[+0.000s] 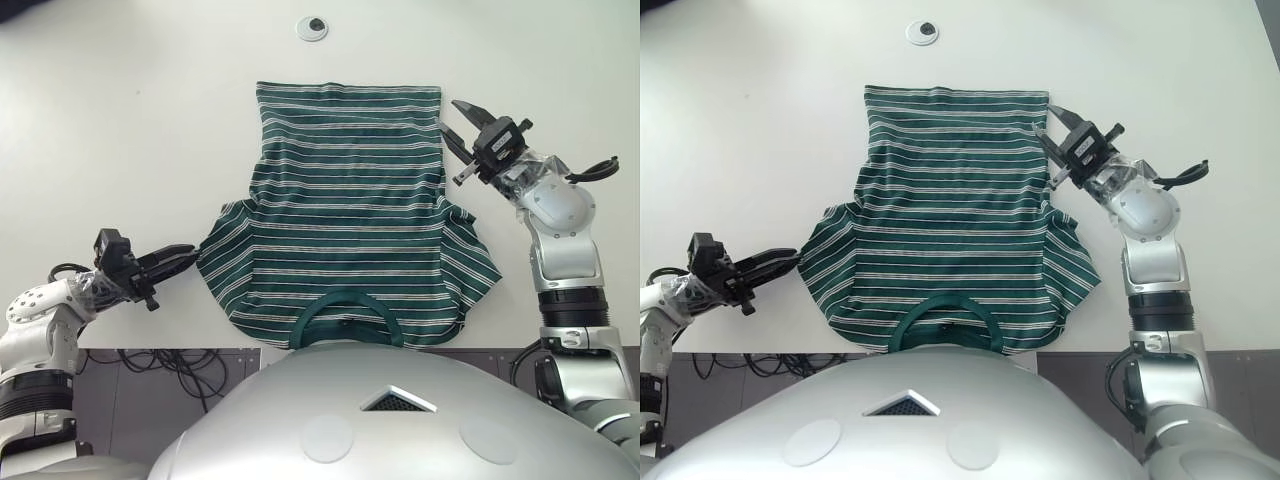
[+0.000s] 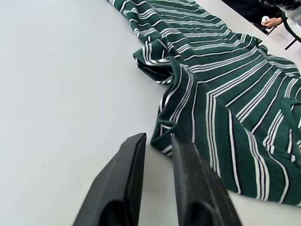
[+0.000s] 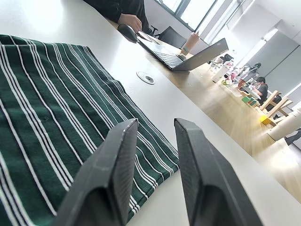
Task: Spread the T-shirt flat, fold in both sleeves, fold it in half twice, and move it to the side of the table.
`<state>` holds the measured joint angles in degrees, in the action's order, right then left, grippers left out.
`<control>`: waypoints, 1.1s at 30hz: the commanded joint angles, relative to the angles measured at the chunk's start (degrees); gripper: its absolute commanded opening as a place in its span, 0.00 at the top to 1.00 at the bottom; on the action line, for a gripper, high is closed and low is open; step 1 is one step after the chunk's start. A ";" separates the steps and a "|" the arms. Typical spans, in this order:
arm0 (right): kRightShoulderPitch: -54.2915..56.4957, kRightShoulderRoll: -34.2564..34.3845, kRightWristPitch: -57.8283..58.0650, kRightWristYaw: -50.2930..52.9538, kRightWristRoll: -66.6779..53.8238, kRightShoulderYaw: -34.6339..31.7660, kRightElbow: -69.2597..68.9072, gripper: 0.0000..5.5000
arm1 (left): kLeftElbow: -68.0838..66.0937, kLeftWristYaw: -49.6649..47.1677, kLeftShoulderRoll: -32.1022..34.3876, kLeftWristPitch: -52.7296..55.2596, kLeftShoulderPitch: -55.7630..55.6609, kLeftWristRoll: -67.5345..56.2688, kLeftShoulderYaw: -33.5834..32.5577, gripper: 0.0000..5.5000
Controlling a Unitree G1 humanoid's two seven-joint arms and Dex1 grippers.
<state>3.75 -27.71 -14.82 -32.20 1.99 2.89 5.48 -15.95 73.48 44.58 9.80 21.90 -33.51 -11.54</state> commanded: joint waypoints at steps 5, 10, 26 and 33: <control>0.17 -0.41 0.61 -0.21 0.22 0.35 0.09 0.74 | -0.15 -1.83 -1.21 2.49 3.13 3.89 2.88 0.99; 0.01 -0.44 0.58 -0.27 0.28 0.33 -0.01 0.74 | 0.23 -0.24 -1.06 2.13 4.12 3.74 2.95 1.00; 0.20 -0.18 0.36 -0.15 0.22 0.49 0.67 0.74 | 14.23 2.96 -3.87 15.13 2.90 -8.95 -2.48 1.00; -0.07 -0.03 0.31 -0.11 0.19 0.68 0.83 0.74 | 16.35 1.49 -4.71 14.81 3.62 -7.88 -3.72 1.00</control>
<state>3.68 -27.65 -14.84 -32.22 2.21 3.30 6.16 0.23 75.86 39.82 24.96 25.24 -42.25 -13.87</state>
